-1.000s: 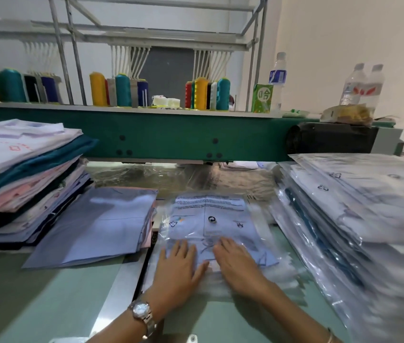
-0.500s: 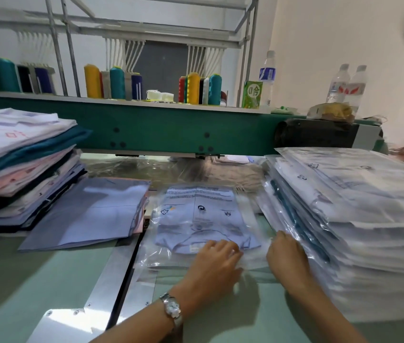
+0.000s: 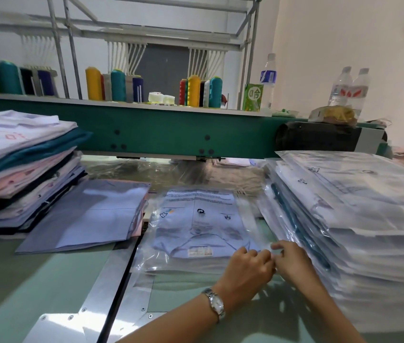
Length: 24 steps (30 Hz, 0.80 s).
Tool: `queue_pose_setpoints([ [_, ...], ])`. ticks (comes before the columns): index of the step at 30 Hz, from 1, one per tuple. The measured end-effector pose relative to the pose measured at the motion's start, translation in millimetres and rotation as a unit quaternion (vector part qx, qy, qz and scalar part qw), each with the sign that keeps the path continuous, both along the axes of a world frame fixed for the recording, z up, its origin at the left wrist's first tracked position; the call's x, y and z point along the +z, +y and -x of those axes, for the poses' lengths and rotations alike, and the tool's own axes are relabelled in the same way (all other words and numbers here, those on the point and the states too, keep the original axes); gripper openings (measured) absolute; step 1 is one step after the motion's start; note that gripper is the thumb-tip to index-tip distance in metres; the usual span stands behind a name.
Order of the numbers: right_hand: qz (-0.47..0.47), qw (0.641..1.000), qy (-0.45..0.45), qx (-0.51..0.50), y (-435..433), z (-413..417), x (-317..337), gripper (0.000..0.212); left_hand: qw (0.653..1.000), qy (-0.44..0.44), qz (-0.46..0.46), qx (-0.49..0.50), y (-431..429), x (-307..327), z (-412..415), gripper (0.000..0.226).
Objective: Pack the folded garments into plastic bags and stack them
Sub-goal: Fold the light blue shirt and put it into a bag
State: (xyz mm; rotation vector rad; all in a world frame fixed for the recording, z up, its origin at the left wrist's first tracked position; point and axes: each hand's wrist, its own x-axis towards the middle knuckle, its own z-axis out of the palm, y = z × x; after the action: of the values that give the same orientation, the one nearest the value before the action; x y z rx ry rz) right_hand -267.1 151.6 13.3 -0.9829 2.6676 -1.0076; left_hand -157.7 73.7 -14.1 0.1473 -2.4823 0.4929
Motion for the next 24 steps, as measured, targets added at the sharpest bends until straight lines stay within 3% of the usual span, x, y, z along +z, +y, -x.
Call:
queue_pose_setpoints([
  [12,-0.043,0.997,0.060,0.015,-0.8,2.4,-10.4,0.022,0.997,0.058,0.044,-0.004,-33.7,-12.3,-35.3,0.020],
  [24,-0.147,0.980,0.131,0.043,-4.5,0.0,-3.1,0.016,0.990,0.113,0.088,-0.001,-94.7,-11.5,-137.2,0.025],
])
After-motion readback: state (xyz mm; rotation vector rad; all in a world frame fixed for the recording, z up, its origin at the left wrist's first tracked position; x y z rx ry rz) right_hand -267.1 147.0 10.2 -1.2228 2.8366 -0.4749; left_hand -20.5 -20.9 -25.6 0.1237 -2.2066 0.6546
